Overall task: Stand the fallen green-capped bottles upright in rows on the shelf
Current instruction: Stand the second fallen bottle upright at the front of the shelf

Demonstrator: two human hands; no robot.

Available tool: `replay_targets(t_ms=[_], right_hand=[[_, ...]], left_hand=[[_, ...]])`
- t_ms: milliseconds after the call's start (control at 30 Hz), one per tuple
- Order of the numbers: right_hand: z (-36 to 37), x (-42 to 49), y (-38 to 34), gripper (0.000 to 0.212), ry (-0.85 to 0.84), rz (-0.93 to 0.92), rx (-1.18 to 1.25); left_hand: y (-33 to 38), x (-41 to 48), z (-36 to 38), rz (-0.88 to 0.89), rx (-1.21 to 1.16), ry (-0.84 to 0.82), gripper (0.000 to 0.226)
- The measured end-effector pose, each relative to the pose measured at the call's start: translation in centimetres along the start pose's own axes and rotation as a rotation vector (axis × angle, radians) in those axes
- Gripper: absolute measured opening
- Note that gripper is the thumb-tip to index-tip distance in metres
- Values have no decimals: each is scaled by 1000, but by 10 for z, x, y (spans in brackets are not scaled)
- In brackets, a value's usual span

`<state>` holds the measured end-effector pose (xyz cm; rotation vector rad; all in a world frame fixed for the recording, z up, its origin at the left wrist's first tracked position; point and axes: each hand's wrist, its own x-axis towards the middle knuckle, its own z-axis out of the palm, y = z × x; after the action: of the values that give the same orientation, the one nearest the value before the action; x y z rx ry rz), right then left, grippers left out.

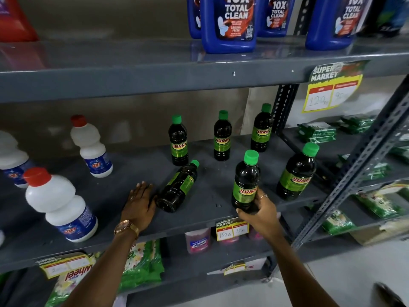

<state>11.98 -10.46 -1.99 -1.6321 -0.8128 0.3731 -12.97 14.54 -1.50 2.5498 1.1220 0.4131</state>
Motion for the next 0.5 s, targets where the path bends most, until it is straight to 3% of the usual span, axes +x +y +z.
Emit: replay_targets(t_ms=[100,233,300,367,433,500], right_hand=[[4,-14,6,104,91,15,-8],[14,-38,7,110,199,55,19],[21,-53,3,92,337,65,-1],[37,-67,-6,58,384,46,-5],[63,-78,-21,34,198,-18,-22],[91,-72,-39,36,20,-66,-66]], left_hand=[[1,-1,-1,5,3,-4,52],[1,0,-4,5,-11,-15,53],[-2,0,-5,12,-14,-36,52],[-6,-1,-8,36,-11,-69,51],[-11,-2,-11,62,-22,-98,50],[-13,-7,-11,72,-29,-100,51]])
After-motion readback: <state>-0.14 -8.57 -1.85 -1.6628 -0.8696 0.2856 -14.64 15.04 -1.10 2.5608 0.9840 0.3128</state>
